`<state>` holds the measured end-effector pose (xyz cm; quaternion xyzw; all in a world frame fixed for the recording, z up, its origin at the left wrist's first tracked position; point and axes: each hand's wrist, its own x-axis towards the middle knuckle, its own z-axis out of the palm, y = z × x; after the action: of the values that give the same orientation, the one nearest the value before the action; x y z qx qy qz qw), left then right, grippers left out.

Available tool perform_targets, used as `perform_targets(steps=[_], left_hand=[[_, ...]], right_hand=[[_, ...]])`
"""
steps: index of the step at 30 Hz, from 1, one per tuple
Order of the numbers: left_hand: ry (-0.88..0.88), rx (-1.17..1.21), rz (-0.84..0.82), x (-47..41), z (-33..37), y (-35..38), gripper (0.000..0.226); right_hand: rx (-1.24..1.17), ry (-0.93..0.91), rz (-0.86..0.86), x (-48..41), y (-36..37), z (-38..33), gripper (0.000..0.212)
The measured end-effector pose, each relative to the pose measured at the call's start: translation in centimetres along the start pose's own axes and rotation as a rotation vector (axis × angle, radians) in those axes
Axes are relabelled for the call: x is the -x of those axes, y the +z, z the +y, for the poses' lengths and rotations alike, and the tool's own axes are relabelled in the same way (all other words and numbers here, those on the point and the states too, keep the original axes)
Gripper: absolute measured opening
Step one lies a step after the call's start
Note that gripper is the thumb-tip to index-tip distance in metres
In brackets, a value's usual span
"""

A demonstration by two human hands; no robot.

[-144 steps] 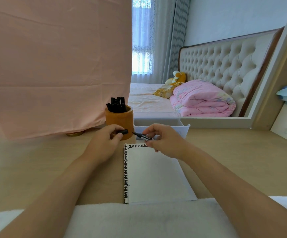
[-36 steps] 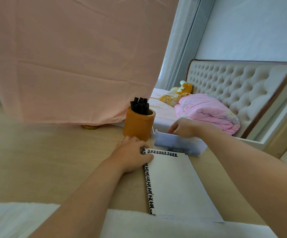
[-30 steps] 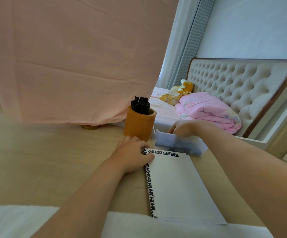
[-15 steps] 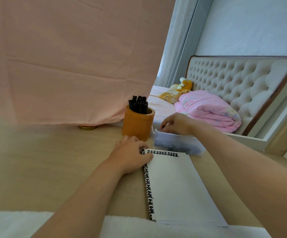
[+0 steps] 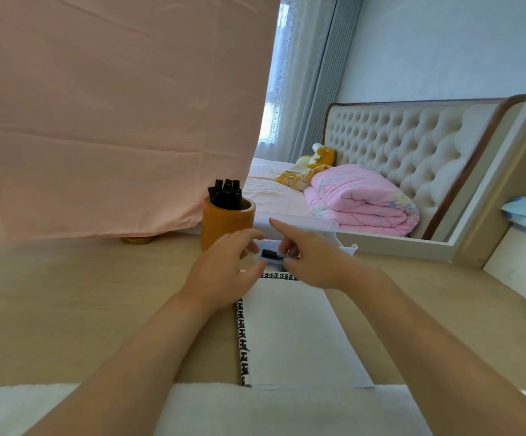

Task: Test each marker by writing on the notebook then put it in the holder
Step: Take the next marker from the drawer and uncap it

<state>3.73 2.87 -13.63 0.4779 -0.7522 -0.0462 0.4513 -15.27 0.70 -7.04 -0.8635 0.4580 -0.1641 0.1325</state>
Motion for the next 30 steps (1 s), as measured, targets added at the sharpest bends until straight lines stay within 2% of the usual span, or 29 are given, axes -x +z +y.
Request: perform_targets(steps=[2, 5, 8, 10, 12, 18, 24, 27, 30], left_hand=[[0.043, -0.025, -0.049, 0.1, 0.3, 0.2, 0.037], [0.101, -0.084, -0.092, 0.0, 0.6, 0.3, 0.02], [0.104, -0.104, -0.095, -0.1, 0.5, 0.2, 0.013], [0.051, -0.081, -0.058, -0.1, 0.1, 0.2, 0.015], [-0.017, -0.048, -0.013, -0.1, -0.3, 0.0, 0.014], [-0.101, -0.031, -0.017, 0.0, -0.8, 0.0, 0.014], [0.029, -0.059, -0.112, -0.2, 1.2, 0.5, 0.019], [0.06, -0.082, -0.157, -0.1, 1.8, 0.7, 0.025], [0.043, -0.103, -0.096, -0.1, 1.6, 0.4, 0.022]], right_hand=[[-0.09, -0.011, 0.036, 0.8, 0.8, 0.3, 0.082], [-0.192, -0.023, 0.093, 1.3, 1.5, 0.8, 0.077], [-0.254, 0.04, 0.109, 1.9, 1.0, 1.5, 0.046], [-0.197, 0.082, 0.123, 2.3, 0.4, 2.3, 0.025], [-0.19, 0.096, 0.147, 2.3, 0.2, 3.1, 0.019], [-0.687, 0.112, 0.21, 2.3, 0.0, 3.4, 0.017], [-1.102, 0.129, 0.258, 1.9, 0.3, 2.8, 0.011], [-1.09, 0.095, 0.269, 1.7, 0.1, 2.1, 0.013], [-0.913, 0.065, 0.251, 1.8, -0.2, 1.7, 0.014]])
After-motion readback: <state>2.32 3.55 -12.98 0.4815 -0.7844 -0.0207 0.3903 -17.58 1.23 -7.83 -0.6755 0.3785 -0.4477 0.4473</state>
